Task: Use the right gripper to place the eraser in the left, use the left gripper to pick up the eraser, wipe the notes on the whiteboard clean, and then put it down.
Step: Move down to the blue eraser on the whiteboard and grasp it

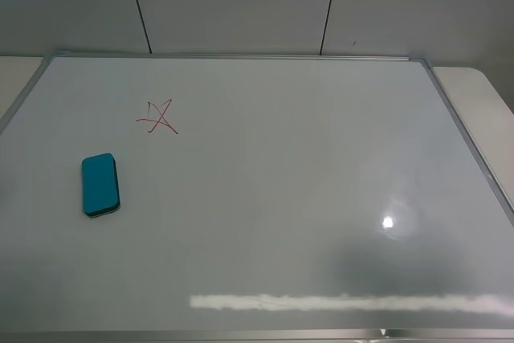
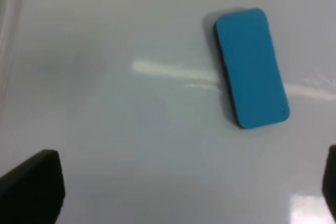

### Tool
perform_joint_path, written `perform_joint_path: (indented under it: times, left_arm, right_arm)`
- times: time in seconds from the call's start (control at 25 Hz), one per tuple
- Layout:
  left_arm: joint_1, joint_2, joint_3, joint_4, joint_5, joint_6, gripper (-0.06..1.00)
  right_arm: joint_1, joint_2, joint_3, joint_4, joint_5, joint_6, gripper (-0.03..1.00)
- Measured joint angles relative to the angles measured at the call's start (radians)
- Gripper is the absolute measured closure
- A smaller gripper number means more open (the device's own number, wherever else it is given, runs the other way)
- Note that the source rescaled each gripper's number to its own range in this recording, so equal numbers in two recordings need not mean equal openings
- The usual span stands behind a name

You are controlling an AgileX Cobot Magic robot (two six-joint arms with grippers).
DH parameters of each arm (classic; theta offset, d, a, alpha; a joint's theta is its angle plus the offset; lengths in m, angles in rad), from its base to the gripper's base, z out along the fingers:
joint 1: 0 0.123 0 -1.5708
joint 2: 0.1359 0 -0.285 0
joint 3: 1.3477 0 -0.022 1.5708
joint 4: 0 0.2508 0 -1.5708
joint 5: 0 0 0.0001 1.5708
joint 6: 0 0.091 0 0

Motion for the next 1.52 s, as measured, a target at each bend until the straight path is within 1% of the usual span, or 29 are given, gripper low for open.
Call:
perform_joint_path:
  times: [0.16,0.32,0.48,0.6,0.64,0.76,0.88,1.0,1.16,1.2,1.24,1.32,1.52]
  left_arm:
    - [-0.001,0.171,-0.070,-0.044,-0.003,-0.004,-0.06]
    - [-0.063,0.300,-0.123,-0.047,-0.024,-0.033,-0.06]
    - [-0.140,0.418,-0.166,-0.022,-0.062,-0.096,-0.06]
    - [-0.184,0.503,-0.176,0.005,-0.087,-0.149,-0.06]
    - [-0.184,0.503,-0.176,0.005,-0.087,-0.149,-0.06]
    - [-0.226,0.582,-0.175,0.037,-0.103,-0.206,-0.06]
    - [-0.262,0.651,-0.175,0.056,-0.138,-0.253,-0.06]
    - [-0.292,0.705,-0.175,0.058,-0.181,-0.291,-0.06]
    - [-0.301,0.758,-0.175,0.073,-0.234,-0.325,-0.06]
    - [-0.301,0.773,-0.175,0.084,-0.238,-0.338,-0.06]
    - [-0.301,0.796,-0.175,0.115,-0.246,-0.364,-0.06]
    - [-0.301,0.816,-0.174,0.133,-0.267,-0.381,-0.06]
    - [-0.296,0.861,-0.168,0.129,-0.302,-0.389,-0.06]
  right_arm:
    - [0.000,0.000,0.000,0.000,0.000,0.000,-0.03]
    - [0.000,0.000,0.000,0.000,0.000,0.000,-0.03]
    - [0.000,0.000,0.000,0.000,0.000,0.000,-0.03]
    - [0.000,0.000,0.000,0.000,0.000,0.000,-0.03]
    - [0.000,0.000,0.000,0.000,0.000,0.000,-0.03]
    - [0.000,0.000,0.000,0.000,0.000,0.000,-0.03]
    - [0.000,0.000,0.000,0.000,0.000,0.000,-0.03]
    - [0.000,0.000,0.000,0.000,0.000,0.000,-0.03]
    - [0.000,0.000,0.000,0.000,0.000,0.000,-0.03]
    - [0.000,0.000,0.000,0.000,0.000,0.000,-0.03]
    - [0.000,0.000,0.000,0.000,0.000,0.000,-0.03]
    - [0.000,0.000,0.000,0.000,0.000,0.000,-0.03]
    - [0.000,0.000,0.000,0.000,0.000,0.000,-0.03]
